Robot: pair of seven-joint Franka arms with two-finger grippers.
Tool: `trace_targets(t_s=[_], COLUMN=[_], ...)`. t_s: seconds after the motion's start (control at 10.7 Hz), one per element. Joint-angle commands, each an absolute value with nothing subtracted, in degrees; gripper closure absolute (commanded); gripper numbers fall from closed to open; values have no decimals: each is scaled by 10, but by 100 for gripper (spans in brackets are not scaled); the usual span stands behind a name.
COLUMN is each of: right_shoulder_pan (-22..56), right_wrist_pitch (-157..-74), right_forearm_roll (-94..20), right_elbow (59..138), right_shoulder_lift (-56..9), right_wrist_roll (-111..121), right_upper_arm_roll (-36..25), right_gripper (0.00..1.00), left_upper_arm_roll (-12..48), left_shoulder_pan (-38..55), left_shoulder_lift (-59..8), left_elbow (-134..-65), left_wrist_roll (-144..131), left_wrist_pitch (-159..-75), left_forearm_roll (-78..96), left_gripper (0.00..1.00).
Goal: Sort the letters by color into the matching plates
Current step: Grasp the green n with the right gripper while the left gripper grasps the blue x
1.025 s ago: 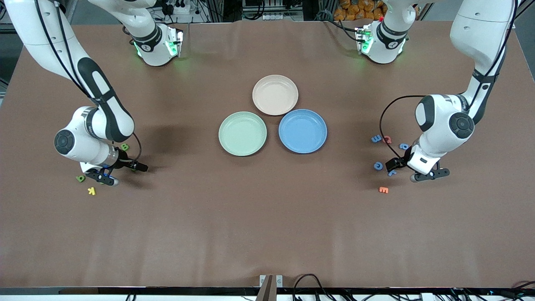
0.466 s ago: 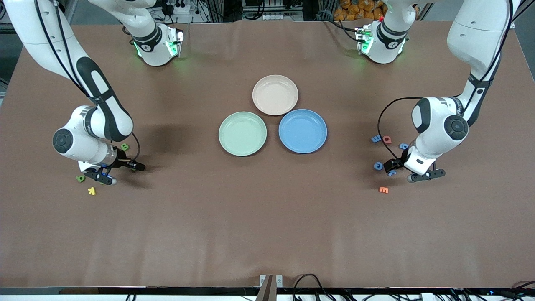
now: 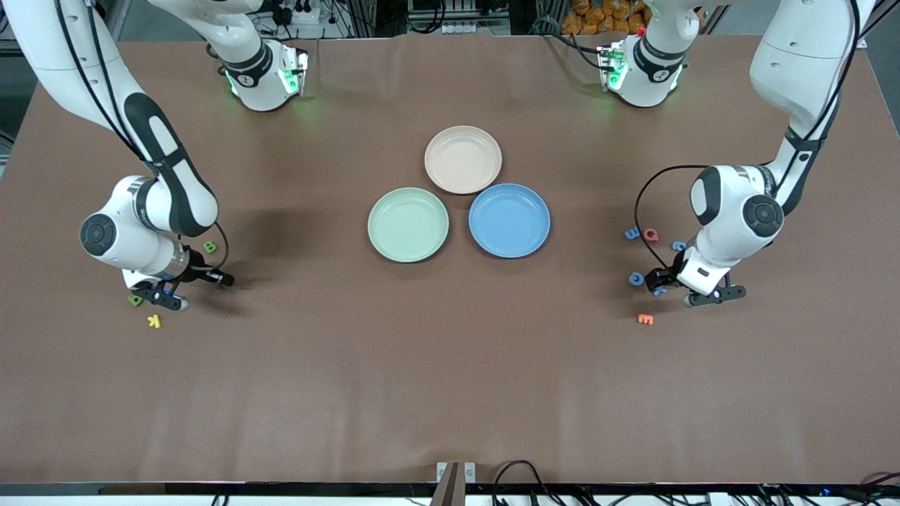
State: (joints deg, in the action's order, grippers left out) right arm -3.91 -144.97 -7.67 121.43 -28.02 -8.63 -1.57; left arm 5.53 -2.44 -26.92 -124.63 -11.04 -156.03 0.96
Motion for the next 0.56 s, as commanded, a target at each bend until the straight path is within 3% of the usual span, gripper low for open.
trace_targets(t_s=[0.0,0.47], right_shoulder_pan=[-39,-40], right_wrist_pitch=[-1482,-1487], right_forearm_roll=[-59,-58], right_elbow=[1234,1234], right_shoulder_lift=[-276,-278], right_wrist_roll=[-87,-87], right_upper_arm_roll=[-26,-26], right_gripper=[50,62], left_upper_arm_roll=[53,53], left_shoulder_pan=[-24,-18], left_shoulder_lift=[-273,-274], left_elbow=[-1247,-1244], left_wrist_roll=[-122,-122], left_wrist_pitch=[-1571,-1571], left_forearm_roll=[-20,-21], left_gripper=[20,23])
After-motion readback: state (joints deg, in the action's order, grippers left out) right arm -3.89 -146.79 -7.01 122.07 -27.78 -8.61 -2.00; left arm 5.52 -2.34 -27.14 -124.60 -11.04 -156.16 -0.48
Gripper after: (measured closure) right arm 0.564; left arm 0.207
